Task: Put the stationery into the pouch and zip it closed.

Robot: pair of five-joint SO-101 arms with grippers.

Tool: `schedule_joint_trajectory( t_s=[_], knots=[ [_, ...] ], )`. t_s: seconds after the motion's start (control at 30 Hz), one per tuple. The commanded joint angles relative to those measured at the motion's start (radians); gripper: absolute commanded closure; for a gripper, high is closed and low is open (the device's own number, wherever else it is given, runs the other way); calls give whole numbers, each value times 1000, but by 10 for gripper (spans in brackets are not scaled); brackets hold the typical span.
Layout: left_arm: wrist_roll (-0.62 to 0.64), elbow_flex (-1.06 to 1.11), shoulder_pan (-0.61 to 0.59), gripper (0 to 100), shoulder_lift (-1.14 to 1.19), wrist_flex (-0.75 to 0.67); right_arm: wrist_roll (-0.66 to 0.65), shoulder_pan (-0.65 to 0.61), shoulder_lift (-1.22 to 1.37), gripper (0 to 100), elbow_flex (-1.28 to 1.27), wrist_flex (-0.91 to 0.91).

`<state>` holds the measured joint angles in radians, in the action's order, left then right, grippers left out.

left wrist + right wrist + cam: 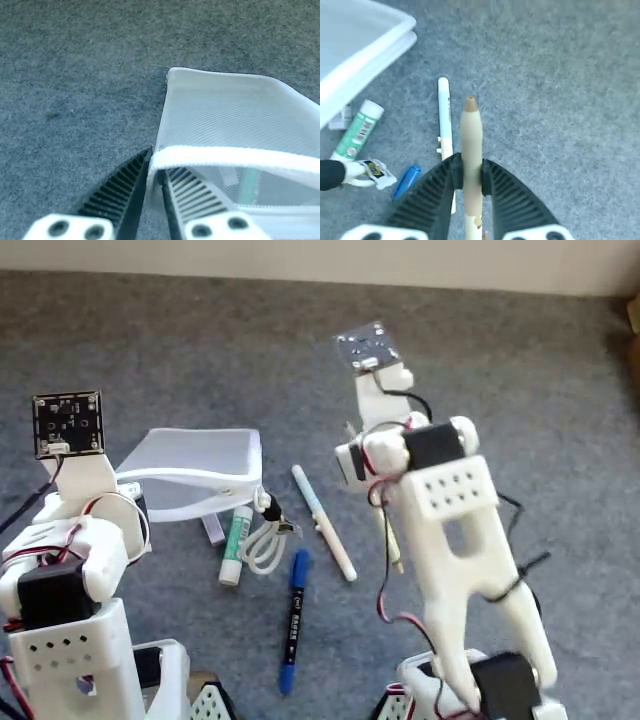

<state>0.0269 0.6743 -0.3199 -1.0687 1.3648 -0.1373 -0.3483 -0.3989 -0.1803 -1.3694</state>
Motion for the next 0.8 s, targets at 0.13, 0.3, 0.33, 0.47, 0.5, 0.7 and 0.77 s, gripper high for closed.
schedule_joint_trajectory(
  t_s=[0.13,0.3,0.33,0.47,0.5,0.7,0.77],
  knots=[
    [-5,-12,-13,993,18,5,101,12,-214,993,50,-7],
    [-5,-10,-13,993,19,5,150,12,-314,993,42,-10],
    [-5,-10,-13,993,19,5,149,10,-338,993,22,-5],
    [-5,-10,-13,993,19,5,144,-44,-467,993,-81,10],
    [-5,-10,-13,993,19,5,144,-61,-504,993,-111,22],
    [-5,-10,-12,993,19,5,144,-142,-745,993,-384,251],
    [-5,-12,-12,993,19,5,146,-174,-822,993,-489,341]
  ],
)
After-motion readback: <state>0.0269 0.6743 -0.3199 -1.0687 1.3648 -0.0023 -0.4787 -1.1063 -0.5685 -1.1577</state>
